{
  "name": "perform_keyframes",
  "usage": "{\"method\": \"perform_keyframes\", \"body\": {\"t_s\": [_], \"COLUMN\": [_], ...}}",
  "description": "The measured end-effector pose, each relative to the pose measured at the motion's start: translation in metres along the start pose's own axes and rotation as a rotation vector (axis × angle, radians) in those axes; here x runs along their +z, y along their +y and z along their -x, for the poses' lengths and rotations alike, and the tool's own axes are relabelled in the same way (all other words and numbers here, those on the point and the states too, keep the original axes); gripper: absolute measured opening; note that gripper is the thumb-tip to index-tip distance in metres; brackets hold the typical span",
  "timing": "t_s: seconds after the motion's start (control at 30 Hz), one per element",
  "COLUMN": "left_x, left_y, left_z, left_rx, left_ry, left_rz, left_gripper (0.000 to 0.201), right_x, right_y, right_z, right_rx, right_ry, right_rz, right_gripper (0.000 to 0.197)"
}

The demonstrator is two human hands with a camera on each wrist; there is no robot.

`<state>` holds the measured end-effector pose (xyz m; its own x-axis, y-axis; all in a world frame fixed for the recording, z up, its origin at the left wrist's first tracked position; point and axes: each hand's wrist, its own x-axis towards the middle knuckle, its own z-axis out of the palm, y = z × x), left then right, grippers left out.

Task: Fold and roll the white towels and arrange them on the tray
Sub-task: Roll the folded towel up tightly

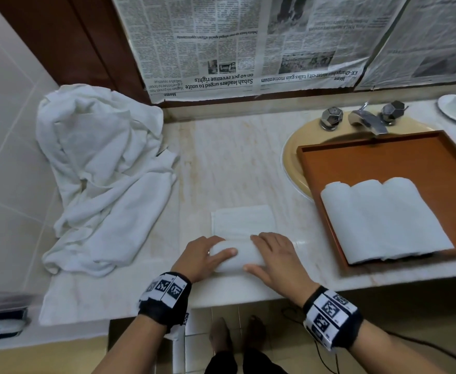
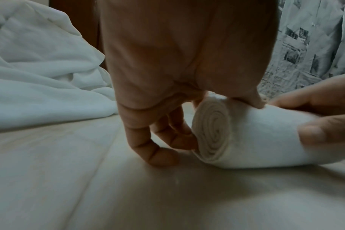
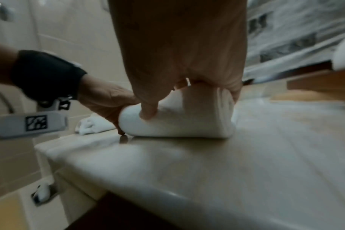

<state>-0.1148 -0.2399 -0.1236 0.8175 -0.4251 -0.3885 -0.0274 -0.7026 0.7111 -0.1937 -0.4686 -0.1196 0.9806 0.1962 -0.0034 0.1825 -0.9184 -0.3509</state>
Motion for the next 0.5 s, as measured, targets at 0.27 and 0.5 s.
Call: {"method": "perform_keyframes", "body": {"t_s": [0.27, 0.5], "left_x": [0.014, -0.007], "left_y": [0.001, 0.018], "left_z": [0.011, -0.013], "left_rx": [0.159, 0.013], "left_ry": [0.188, -0.006], "left_rz": [-0.004, 0.013], "left_gripper": [0.068, 0.045], "right_x": [-0.021, 0.003], "right_y": [0.016, 0.007], "right_z": [-0.042, -0.007], "right_rx": [0.188, 0.006], "right_ry": [-0.284, -0.010], "right_rz": [-0.326, 0.042], "right_gripper": [0.062, 0.071]}}
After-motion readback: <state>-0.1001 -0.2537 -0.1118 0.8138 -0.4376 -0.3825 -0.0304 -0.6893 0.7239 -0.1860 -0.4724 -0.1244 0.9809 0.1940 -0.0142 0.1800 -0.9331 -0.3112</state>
